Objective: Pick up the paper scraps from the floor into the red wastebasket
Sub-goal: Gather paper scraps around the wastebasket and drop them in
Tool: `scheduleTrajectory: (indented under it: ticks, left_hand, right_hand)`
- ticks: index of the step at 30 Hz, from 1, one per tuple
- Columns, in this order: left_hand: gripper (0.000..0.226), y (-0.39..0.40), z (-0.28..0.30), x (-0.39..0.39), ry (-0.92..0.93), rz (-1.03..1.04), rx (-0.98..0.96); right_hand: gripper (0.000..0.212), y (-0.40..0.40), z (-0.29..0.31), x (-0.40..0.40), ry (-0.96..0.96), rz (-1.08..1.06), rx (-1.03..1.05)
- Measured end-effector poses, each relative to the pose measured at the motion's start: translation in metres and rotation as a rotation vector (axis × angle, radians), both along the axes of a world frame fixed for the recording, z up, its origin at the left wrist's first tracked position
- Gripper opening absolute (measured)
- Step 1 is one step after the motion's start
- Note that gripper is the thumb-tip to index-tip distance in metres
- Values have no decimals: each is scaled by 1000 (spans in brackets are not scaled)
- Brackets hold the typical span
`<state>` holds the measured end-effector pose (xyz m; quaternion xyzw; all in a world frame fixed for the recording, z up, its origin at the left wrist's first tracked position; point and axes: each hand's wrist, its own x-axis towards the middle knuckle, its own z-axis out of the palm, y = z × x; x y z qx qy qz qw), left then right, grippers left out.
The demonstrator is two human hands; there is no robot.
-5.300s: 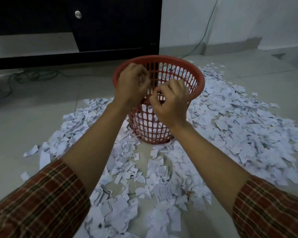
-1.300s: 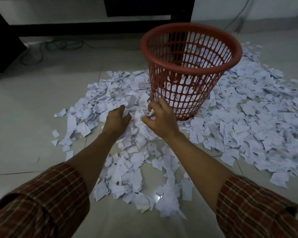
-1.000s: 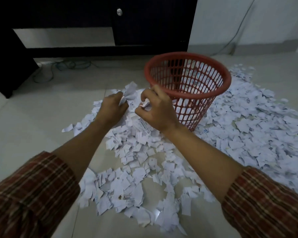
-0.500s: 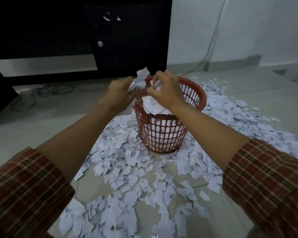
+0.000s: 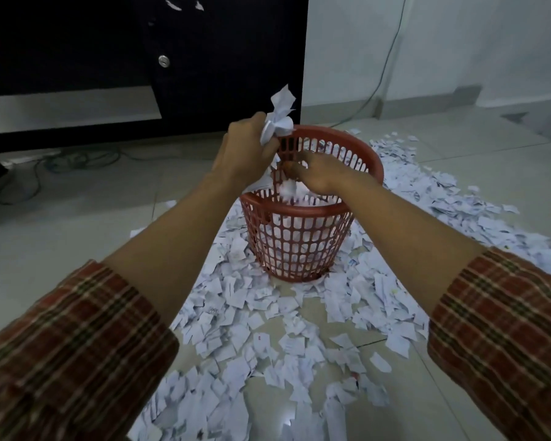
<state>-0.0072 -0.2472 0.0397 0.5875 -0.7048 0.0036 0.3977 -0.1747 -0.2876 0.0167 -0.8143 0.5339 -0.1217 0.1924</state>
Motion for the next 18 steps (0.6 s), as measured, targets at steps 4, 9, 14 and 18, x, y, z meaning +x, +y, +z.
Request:
scheduleTrajectory:
  ticks: [4,9,14,18]
  left_hand:
    - [24,-12,-3,-14,36,1,27]
    - [33,-21,-8,-37,-10,9,62]
    - [67,-27,-17,-43,-123,69,250]
    - [73,-25,-13,-40,-155,104,265]
  right_hand:
    - [40,7,8,-10,18,74,-29]
    - [12,12,15,-19,2,83,-177]
    - [16,14,16,-34,37,60,-236]
    - [16,15,19,-40,96,33,-270]
